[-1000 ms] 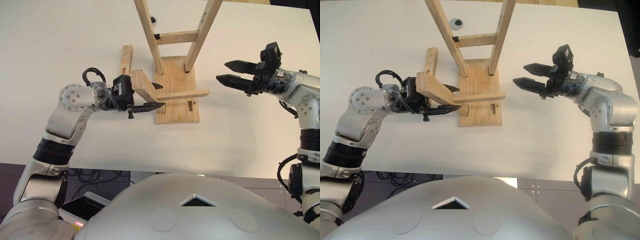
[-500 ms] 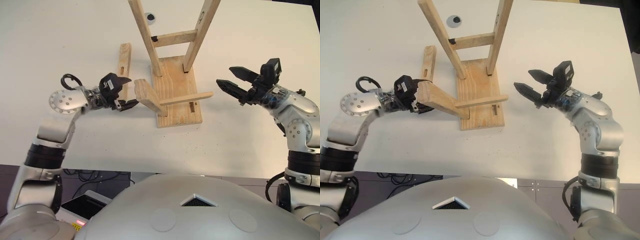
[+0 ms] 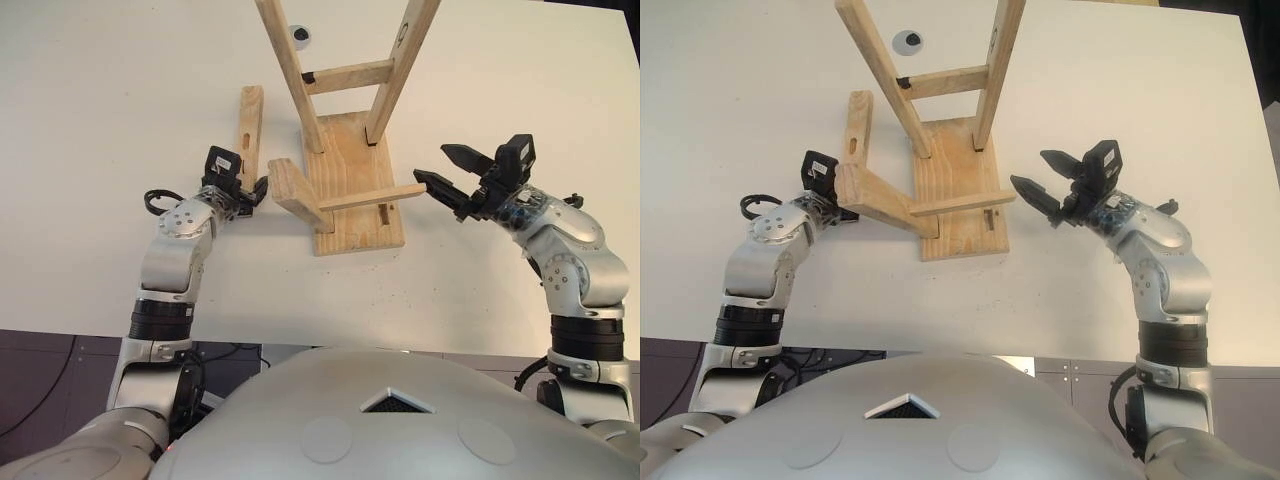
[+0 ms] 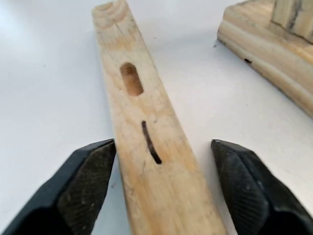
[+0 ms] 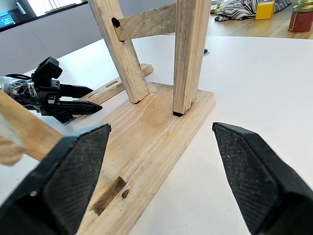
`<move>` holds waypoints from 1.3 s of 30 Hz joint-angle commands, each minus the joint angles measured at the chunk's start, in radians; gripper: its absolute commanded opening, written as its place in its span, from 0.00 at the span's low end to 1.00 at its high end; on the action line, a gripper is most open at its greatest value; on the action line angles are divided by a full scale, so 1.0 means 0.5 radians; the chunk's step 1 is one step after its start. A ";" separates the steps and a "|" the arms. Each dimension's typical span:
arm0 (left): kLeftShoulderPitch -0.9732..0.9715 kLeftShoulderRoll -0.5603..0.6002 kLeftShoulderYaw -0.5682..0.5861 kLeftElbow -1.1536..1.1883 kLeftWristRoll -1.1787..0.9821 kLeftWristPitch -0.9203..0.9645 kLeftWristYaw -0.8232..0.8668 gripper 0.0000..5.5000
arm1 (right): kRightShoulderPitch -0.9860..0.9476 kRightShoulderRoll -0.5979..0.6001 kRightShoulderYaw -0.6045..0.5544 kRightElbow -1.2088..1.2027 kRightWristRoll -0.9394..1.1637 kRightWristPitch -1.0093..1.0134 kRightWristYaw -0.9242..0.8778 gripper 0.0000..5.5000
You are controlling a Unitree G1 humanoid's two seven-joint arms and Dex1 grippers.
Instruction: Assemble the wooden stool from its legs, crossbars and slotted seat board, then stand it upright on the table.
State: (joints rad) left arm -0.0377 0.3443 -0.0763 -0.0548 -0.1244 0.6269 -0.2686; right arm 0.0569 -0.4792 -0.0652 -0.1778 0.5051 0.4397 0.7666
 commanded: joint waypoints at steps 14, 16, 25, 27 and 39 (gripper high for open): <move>-0.414 0.192 0.531 0.263 -0.091 -0.446 -0.004 0.37 | -0.406 -0.027 -0.392 -0.011 0.308 0.163 -0.177 0.69; -0.743 0.216 0.789 0.219 -0.431 -0.605 -0.185 0.37 | -0.608 0.025 -0.568 -0.063 0.666 0.341 -0.313 0.69; -1.218 0.279 0.741 -0.260 -1.862 0.257 -0.982 0.37 | -1.390 0.163 -0.520 0.021 1.703 0.761 -0.575 0.69; -1.224 0.263 0.628 -0.293 -1.872 0.316 -1.028 0.37 | -1.516 0.218 -0.452 0.087 1.754 0.792 -0.572 0.69; -1.192 0.212 0.522 -0.329 -2.056 0.494 -1.054 0.37 | -1.623 0.390 -0.220 0.123 1.717 0.824 -0.425 0.54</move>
State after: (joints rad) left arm -0.6281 0.4534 0.1772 -0.2103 -1.1298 0.8560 -0.8044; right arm -0.7324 -0.3110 -0.1866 -0.1218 1.3745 0.8587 0.5378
